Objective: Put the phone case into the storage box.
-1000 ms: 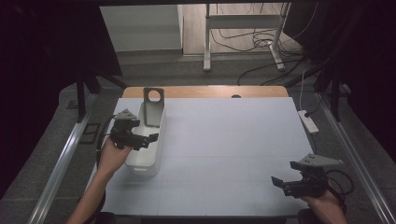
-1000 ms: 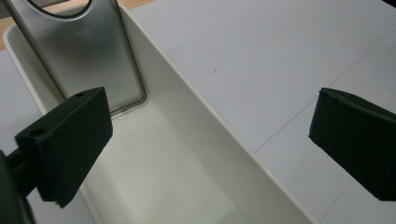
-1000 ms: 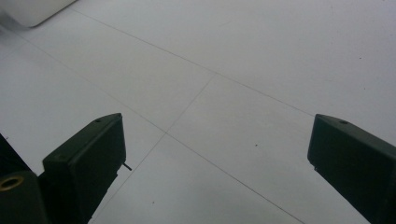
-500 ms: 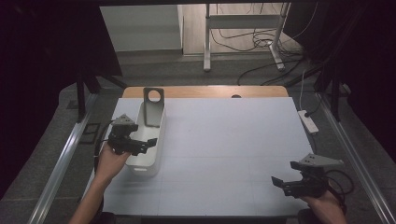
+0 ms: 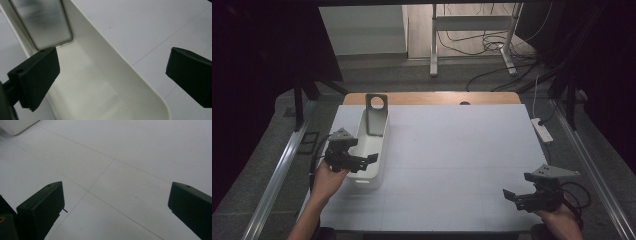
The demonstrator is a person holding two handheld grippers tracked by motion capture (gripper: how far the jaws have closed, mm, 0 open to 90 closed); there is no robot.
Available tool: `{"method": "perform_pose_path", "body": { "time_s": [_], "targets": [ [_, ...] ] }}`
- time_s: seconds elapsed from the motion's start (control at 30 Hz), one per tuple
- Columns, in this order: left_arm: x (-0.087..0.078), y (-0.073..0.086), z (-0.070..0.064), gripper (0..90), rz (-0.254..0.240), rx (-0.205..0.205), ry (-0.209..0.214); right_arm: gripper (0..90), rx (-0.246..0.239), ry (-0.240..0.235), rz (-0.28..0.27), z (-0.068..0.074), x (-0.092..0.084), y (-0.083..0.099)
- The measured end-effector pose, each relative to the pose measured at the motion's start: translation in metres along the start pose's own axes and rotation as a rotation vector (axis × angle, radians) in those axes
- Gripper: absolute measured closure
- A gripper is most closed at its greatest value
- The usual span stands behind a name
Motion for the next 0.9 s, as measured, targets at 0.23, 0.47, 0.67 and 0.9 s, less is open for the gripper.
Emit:
{"method": "perform_pose_path", "body": {
  "time_s": [0.23, 0.47, 0.67, 0.9],
  "targets": [
    [-0.006, 0.004, -0.005, 0.0, -0.011, 0.001, -0.006, 1.1, -0.002, -0.002, 0.001, 0.0, 0.0, 0.0],
    [-0.012, 0.008, -0.01, 0.0, -0.019, 0.006, -0.006, 1.0, -0.003, -0.003, 0.002, 0.001, 0.0, 0.0],
    [-0.014, 0.011, -0.013, 0.0, -0.02, 0.009, -0.006, 1.0, -0.003, -0.002, 0.002, 0.0, 0.0, 0.0],
    [-0.019, 0.015, -0.017, 0.1, -0.029, 0.007, -0.009, 1.0, -0.005, -0.002, 0.003, 0.001, 0.001, 0.0]
  ]
}}
Point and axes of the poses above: each handheld gripper's, and its own axes: x roughly forward along the jaws, y roughly out of its underside, z roughly to its left, the point moved 5 cm from there along x, roughly forward along the jaws, and after that the axes turned 12 degrees about y, right-handed, at the moved point
